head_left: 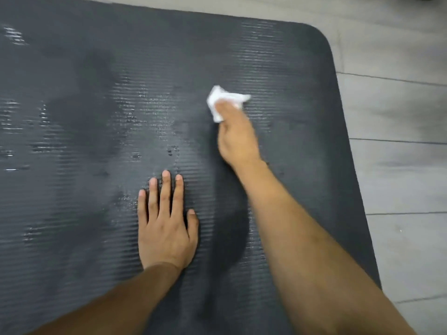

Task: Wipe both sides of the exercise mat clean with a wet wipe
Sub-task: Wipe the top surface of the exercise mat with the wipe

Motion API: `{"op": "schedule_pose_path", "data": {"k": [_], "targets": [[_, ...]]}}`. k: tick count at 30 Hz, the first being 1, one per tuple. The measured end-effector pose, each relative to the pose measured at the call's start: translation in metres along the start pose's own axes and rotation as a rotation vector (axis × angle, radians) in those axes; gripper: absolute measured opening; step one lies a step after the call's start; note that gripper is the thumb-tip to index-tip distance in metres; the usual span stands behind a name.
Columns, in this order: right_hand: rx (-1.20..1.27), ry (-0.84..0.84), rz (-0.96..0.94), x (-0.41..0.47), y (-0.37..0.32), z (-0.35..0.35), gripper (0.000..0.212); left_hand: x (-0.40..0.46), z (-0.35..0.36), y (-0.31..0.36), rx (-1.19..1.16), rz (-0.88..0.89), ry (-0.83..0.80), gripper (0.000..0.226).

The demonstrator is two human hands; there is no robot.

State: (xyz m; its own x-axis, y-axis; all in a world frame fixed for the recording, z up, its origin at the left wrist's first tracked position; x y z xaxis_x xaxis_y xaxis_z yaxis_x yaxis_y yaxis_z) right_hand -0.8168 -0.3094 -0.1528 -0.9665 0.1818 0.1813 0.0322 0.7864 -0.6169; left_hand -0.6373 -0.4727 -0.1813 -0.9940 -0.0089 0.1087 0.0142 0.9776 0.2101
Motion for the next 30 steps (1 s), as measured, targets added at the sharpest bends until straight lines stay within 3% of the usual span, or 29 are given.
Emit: {"op": "schedule_pose_path", "data": {"k": [2,4,6,9,11,13,14,16,20,23,25,28,30], "targets": [[0.049,-0.259,-0.338,-0.033,-0.080,0.056,0.043,0.001,-0.001,0.000,-0.019,0.004,0.010,0.071],[0.036,-0.328,-0.463,-0.043,-0.094,0.056,0.045,0.000,0.000,0.002,-0.027,0.007,0.011,0.071],[-0.043,-0.242,-0.306,-0.032,-0.038,0.017,0.046,0.001,-0.001,0.000,-0.022,-0.001,0.019,0.070],[-0.360,0.027,0.094,-0.029,0.097,-0.102,0.050,-0.001,-0.002,0.002,-0.022,-0.001,0.023,0.069],[-0.318,0.204,0.384,-0.037,0.152,-0.162,0.052,-0.001,-0.002,0.004,-0.017,-0.012,0.030,0.069],[-0.273,0.297,0.532,-0.042,0.155,-0.156,0.044,0.000,-0.002,0.004,-0.012,-0.013,0.043,0.069],[-0.235,0.289,0.500,-0.043,0.138,-0.135,0.044,0.000,-0.002,0.003,-0.012,-0.011,0.043,0.069],[-0.077,0.196,0.227,-0.046,0.073,-0.076,0.046,-0.001,-0.003,0.003,-0.011,-0.012,0.046,0.069],[0.094,-0.233,-0.343,-0.083,-0.061,0.023,0.044,0.000,-0.006,0.004,-0.016,-0.004,0.093,0.069],[0.065,-0.215,-0.457,-0.079,-0.040,0.005,0.044,0.000,-0.006,0.004,-0.009,0.001,0.086,0.068],[-0.058,-0.072,-0.271,-0.060,0.028,-0.038,0.041,0.001,-0.008,0.005,-0.008,-0.002,0.072,0.068],[-0.247,0.255,0.274,-0.058,0.146,-0.138,0.044,0.001,-0.008,0.006,-0.013,-0.002,0.067,0.068],[-0.303,0.253,0.377,-0.067,0.169,-0.164,0.045,0.002,-0.008,0.006,-0.011,0.003,0.064,0.068]]}}
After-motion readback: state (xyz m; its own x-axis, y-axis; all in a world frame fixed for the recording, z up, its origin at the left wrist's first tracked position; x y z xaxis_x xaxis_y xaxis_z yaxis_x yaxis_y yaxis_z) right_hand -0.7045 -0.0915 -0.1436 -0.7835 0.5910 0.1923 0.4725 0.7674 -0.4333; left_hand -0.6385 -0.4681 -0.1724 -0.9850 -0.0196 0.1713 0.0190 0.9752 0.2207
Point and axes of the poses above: each hand's wrist, its own x-axis towards the middle knuckle, its own z-axis out of the palm, y = z × x, the point moved 8 cm from there along x, towards the middle knuckle, and after that the axes turned 11 degrees about y, right-handed, at the moved point
